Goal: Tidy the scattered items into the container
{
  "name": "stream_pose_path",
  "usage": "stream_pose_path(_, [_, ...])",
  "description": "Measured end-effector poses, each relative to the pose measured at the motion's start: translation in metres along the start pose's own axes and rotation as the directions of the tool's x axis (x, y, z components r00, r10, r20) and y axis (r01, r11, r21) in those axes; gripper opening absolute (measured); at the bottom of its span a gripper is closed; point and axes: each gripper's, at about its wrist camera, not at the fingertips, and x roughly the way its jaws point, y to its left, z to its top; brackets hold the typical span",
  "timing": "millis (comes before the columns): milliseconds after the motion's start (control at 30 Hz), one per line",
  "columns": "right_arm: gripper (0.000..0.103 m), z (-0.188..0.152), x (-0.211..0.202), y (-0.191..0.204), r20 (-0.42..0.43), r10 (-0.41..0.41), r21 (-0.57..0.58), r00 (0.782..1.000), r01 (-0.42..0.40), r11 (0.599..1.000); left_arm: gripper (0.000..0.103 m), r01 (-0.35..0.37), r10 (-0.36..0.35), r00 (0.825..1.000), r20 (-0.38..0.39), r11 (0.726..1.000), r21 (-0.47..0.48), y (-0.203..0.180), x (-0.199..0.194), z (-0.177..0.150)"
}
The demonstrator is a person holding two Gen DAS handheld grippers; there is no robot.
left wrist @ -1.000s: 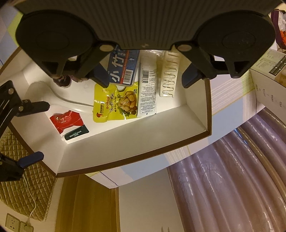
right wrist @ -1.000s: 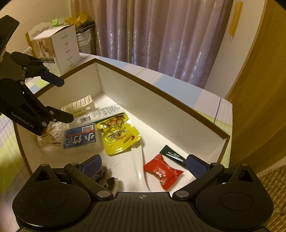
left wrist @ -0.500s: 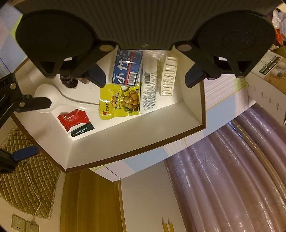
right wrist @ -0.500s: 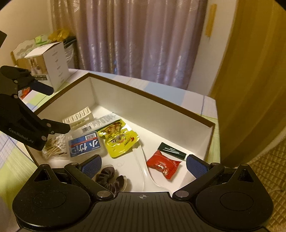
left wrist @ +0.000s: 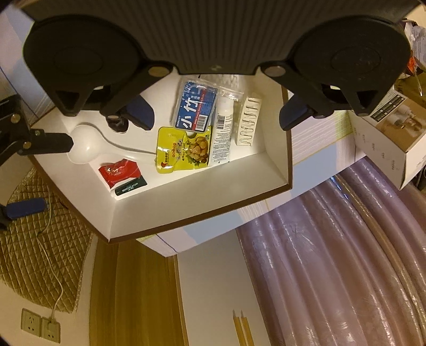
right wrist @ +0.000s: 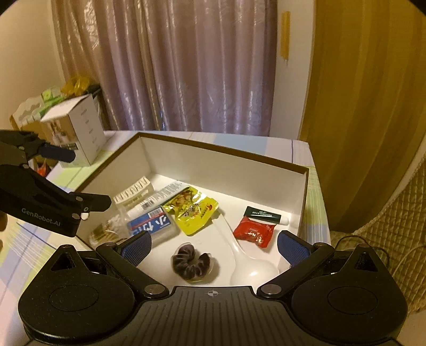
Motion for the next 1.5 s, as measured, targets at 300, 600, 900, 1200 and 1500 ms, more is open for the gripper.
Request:
stream_pose_path(300, [0.103, -0.013, -0.026, 0.012, 0.011, 0.008, 0.045, 1.000, -0.009, 0.999, 0.100, -0.013, 0.013, 1.000, 0.028, 0.999, -0.030, -0.004, -0.033, -0.014])
stream_pose_path(600, [0.103, -0.030, -0.044, 0.028, 0.020, 0.018, 0.077, 1.000, -0.019, 0.997, 0.100, -0.036, 0.037, 0.999, 0.020, 0.996, -0.077, -0.004, -0.057, -0.035])
stream_pose_path(900, [0.103, -0.042, -0.056, 0.040, 0.037, 0.008, 0.122, 0.999, -0.013, 0.992, 0.102, -0.066, 0.069, 0.997, 0.037, 0.994, -0.085, -0.014, -0.079, -0.053])
stream_pose_path(1200, [0.103, -0.045, -0.070, 0.044, 0.046, 0.014, 0.169, 0.999, -0.021, 0.985, 0.102, -0.072, 0.076, 0.997, 0.031, 0.989, -0.128, -0.019, -0.098, -0.063])
stream_pose_path(1500, [0.103, -0.052, -0.085, 0.058, 0.070, -0.022, 0.151, 0.997, 0.012, 0.989, 0.102, -0.089, 0.097, 0.994, 0.047, 0.984, -0.154, -0.023, -0.117, -0.071])
